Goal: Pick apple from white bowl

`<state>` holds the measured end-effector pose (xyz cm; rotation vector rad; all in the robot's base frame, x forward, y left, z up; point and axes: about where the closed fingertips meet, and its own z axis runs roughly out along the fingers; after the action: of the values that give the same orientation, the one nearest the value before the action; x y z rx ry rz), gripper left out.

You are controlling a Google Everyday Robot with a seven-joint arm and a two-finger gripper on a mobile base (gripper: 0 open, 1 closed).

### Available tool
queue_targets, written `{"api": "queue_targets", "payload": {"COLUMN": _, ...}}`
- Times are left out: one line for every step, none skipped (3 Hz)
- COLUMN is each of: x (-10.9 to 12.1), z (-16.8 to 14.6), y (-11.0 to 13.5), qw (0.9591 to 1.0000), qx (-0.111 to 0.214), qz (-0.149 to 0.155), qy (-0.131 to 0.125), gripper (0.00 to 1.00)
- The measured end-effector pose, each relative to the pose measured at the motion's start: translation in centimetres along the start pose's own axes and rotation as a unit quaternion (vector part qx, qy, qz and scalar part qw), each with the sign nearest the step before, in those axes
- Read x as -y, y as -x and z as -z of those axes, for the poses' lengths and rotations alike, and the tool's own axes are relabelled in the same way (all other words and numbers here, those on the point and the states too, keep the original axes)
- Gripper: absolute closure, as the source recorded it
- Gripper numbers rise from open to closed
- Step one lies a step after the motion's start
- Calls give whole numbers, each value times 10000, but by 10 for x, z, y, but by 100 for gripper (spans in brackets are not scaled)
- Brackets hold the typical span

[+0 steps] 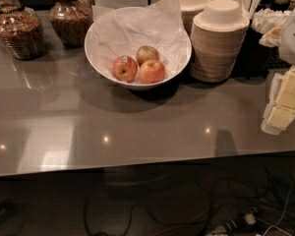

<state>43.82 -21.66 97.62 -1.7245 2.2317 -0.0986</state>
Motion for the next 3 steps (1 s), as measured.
{"api": "queue_targets", "payload": {"x": 0, "z": 0, "y": 0, "qw": 10000, "qx": 2, "qz": 0, "qy": -1, "gripper": 0}}
{"api": "queue_targets", "payload": {"x": 4, "z": -1, "y": 5, "qw": 9997, "qx": 233, "qz": -60, "qy": -63, "gripper": 0}}
{"api": "queue_targets", "payload": {"x": 19, "z": -9, "y": 20, "qw": 9963, "qx": 811, "qz": -258, "qy": -147, "gripper": 0}}
